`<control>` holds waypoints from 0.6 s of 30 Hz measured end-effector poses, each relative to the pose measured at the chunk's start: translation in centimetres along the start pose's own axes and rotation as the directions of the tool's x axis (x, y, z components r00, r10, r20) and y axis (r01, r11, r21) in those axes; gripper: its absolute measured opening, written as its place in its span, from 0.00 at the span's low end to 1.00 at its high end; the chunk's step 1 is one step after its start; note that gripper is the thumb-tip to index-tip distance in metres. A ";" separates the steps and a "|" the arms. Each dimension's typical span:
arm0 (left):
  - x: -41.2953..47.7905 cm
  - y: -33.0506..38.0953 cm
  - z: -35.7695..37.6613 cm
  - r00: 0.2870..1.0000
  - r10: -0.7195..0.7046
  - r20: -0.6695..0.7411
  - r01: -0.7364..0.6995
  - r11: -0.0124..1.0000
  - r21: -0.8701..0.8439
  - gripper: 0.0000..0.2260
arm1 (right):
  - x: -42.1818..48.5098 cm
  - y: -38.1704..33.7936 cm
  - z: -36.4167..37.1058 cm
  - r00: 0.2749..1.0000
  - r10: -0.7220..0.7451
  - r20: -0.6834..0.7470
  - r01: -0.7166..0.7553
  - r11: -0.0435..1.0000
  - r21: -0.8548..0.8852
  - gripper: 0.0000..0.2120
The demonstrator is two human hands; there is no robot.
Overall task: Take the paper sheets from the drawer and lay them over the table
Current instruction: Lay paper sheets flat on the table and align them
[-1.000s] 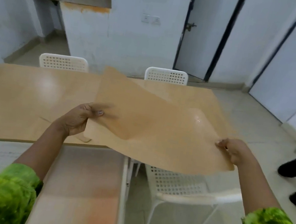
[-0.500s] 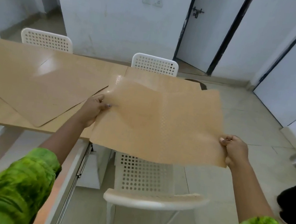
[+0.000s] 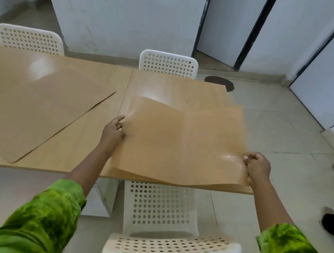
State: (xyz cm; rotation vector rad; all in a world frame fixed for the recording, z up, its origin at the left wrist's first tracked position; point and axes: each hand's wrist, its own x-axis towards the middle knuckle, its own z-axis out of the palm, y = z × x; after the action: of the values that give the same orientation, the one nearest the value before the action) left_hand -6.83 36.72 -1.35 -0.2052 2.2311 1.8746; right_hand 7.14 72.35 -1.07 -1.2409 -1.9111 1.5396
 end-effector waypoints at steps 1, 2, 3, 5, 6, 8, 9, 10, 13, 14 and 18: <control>0.3 -0.6 0.5 1.000 -0.002 0.003 0.002 1.000 0.029 0.28 | 0.5 0.3 0.1 1.000 0.011 0.001 -0.011 1.000 -0.025 0.08; 0.6 -1.2 0.8 1.000 -0.005 -0.004 0.006 0.998 0.057 0.27 | 1.0 0.8 0.2 1.000 0.025 0.001 -0.025 0.998 -0.055 0.08; 0.7 -1.8 1.0 1.000 -0.009 -0.022 0.011 0.996 0.085 0.26 | 1.5 1.2 0.2 0.999 0.038 -0.001 -0.038 0.996 -0.083 0.08; 1.0 -2.8 1.2 0.997 -0.036 -0.066 0.045 0.991 0.129 0.26 | 2.5 2.2 0.2 0.998 0.064 0.008 -0.062 0.991 -0.122 0.08; 1.1 -3.3 1.4 0.995 -0.050 -0.082 0.062 0.987 0.150 0.26 | 2.9 2.7 0.2 0.997 0.075 0.014 -0.073 0.989 -0.131 0.07; 1.3 -4.0 1.5 0.993 -0.066 -0.096 0.083 0.980 0.179 0.26 | 3.6 3.5 0.2 0.997 0.077 0.024 -0.073 0.986 -0.148 0.07; 1.4 -4.4 1.6 0.992 -0.074 -0.103 0.093 0.978 0.187 0.26 | 3.9 3.9 0.3 0.997 0.071 0.032 -0.065 0.985 -0.159 0.07; 1.5 -4.7 1.7 0.990 -0.082 -0.112 0.103 0.975 0.195 0.26 | 4.3 4.2 0.4 0.997 0.066 0.039 -0.058 0.983 -0.174 0.08; 1.8 -5.1 2.1 0.990 -0.075 -0.123 0.103 0.967 0.235 0.27 | 5.2 5.1 0.8 0.996 0.081 0.036 -0.071 0.972 -0.223 0.08; 1.9 -5.1 2.2 0.990 -0.073 -0.122 0.101 0.964 0.248 0.27 | 5.6 5.5 1.0 0.995 0.092 0.035 -0.082 0.971 -0.227 0.08; 2.6 -4.8 2.8 0.991 -0.062 -0.117 0.097 0.942 0.322 0.27 | 6.7 5.8 1.3 0.995 0.097 0.037 -0.085 0.964 -0.251 0.07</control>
State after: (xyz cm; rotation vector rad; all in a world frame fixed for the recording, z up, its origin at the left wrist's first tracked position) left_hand -7.94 38.67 -7.07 -0.3383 2.5210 1.4541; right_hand 4.88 77.10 -8.34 -1.4254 -2.1602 1.4171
